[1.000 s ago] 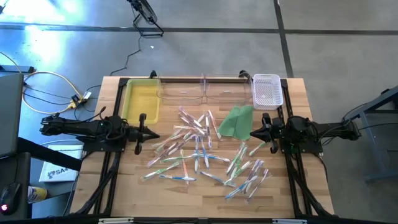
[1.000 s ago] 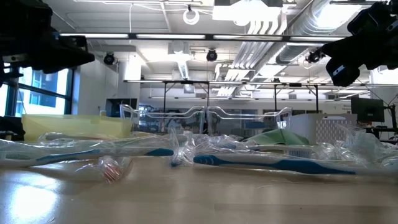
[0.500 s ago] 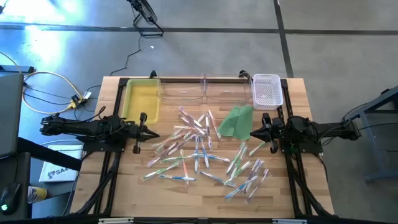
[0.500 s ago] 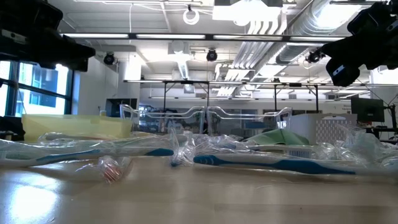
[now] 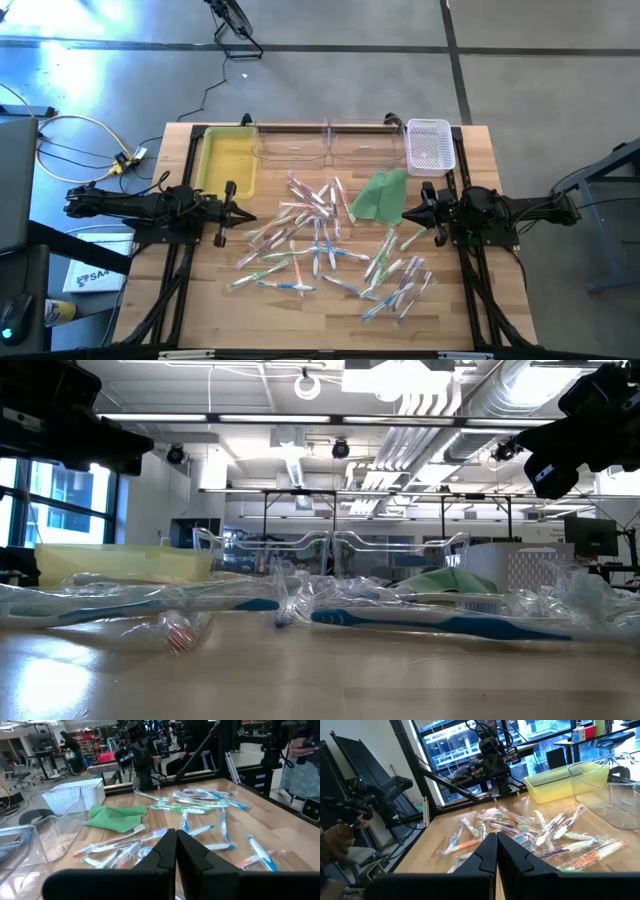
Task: Pick & Place Toothbrushes
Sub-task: Put the blue toothbrush into the yellow bin
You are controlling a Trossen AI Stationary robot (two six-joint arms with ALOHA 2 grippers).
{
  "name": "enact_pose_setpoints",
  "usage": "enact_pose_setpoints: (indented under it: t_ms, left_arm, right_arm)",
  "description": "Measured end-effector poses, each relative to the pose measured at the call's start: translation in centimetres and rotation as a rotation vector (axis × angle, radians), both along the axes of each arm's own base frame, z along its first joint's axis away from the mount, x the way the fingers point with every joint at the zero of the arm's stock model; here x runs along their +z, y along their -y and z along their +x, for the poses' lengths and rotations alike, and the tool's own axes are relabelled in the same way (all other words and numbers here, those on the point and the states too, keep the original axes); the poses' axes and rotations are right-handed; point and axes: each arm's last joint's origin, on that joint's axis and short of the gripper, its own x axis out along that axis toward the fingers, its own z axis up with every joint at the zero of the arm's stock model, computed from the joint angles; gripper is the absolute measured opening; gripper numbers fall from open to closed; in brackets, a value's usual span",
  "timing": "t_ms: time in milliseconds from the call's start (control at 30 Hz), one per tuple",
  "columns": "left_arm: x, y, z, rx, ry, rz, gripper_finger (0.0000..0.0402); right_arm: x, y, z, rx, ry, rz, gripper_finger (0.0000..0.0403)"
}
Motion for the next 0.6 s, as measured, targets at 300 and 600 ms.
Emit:
enact_pose_setpoints:
  t_ms: [300,600]
  left_arm:
    - [0.6,-0.3,0.0,0.112,0.021,0.069,0.0006]
    - [2.3,-0.4,-0.2,0.153,0.106,0.29,0.0006]
  right_arm:
    - [0.0,0.0,0.0,0.0,0.001,0.0,0.0002]
    - [0.4,0.0,0.0,-0.005,0.039,-0.005,0.0002]
